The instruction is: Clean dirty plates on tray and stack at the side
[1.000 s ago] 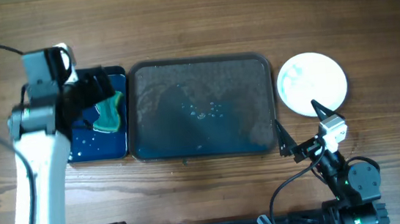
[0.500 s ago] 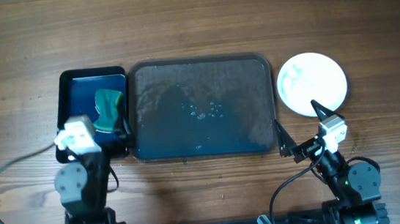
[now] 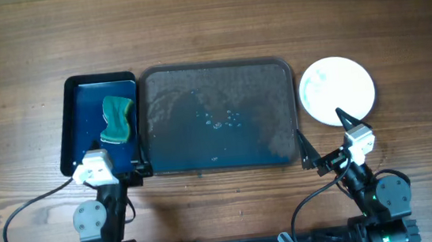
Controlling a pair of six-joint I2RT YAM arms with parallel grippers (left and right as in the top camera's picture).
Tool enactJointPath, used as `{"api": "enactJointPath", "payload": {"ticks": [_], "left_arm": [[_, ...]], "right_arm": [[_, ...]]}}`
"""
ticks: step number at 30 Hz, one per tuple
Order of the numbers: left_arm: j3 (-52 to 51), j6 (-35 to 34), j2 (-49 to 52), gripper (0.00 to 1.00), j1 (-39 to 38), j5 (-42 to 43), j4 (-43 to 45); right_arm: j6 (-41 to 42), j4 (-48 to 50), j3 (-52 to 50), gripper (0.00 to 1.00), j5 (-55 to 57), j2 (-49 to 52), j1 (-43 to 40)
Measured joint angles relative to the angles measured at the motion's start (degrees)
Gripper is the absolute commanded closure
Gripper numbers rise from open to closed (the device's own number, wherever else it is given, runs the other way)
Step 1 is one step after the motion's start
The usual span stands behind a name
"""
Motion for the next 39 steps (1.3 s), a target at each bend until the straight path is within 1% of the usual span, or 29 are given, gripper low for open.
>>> {"api": "enactJointPath", "payload": {"ticks": [6,39], "left_arm": [[-0.07,0.0,-3.91,0.0,0.0,-0.02,-1.2],[-0.07,0.0,-3.93,0.0,0.0,-0.02,-1.2]], "right_arm": [[0.0,0.0,0.0,0.0,0.0,0.0,0.0],[0.0,0.0,0.0,0.0,0.0,0.0,0.0]]}}
